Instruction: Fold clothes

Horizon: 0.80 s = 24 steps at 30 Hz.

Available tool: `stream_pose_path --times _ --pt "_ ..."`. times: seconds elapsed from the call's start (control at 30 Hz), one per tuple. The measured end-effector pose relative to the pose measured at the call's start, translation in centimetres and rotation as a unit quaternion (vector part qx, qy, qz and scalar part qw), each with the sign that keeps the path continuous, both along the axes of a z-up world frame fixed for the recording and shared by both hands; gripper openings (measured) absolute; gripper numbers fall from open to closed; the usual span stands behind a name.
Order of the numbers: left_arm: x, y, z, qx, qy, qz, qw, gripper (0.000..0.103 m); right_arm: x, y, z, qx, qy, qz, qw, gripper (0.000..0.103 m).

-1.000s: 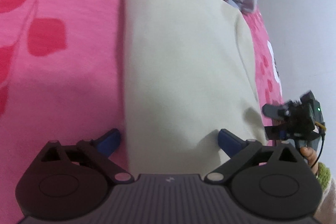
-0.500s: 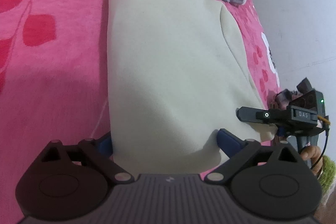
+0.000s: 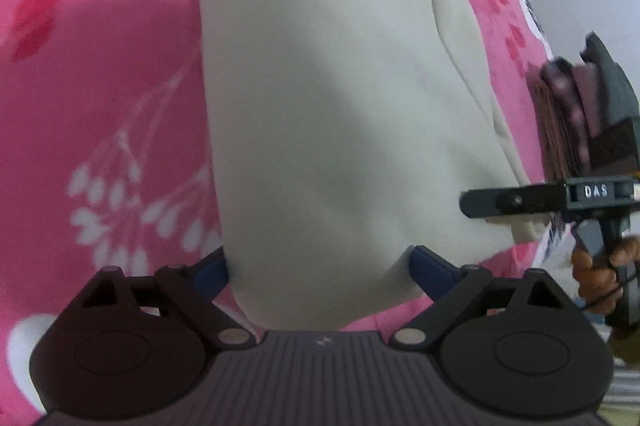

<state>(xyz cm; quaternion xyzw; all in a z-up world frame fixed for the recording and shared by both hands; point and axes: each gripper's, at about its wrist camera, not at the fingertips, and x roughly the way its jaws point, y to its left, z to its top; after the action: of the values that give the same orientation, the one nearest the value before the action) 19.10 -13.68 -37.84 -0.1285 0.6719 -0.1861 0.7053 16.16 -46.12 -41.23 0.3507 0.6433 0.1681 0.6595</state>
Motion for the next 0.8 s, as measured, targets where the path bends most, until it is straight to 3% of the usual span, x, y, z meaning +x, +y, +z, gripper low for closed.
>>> stream_pose_path --times 0.13,0.37,0.5,0.7,0.8 --pt "1.1 0.3 1.1 0.036 -0.033 -0.009 0.9988 0.094 0.5 -0.7 1.0 -0.02 -0.026 -0.012 0.999 0.065" --pt "2.7 -3.1 0.2 0.106 -0.025 -0.04 0.9932 0.099 1.3 -3.0 0.4 -0.051 -0.051 -0.063 0.995 0.066" --pt "2.4 -3.1 0.2 0.114 -0.021 -0.032 0.9928 0.099 2.6 -3.2 0.2 -0.067 -0.076 -0.068 0.993 0.067" --pt "2.1 -2.8 0.4 0.121 -0.019 -0.025 0.9921 0.099 4.1 -1.2 -0.4 -0.134 -0.099 -0.018 0.986 0.067" --pt "1.8 -2.8 0.7 0.128 -0.023 -0.024 0.9912 0.099 3.9 -1.1 -0.5 -0.135 -0.1 -0.023 0.985 0.068"
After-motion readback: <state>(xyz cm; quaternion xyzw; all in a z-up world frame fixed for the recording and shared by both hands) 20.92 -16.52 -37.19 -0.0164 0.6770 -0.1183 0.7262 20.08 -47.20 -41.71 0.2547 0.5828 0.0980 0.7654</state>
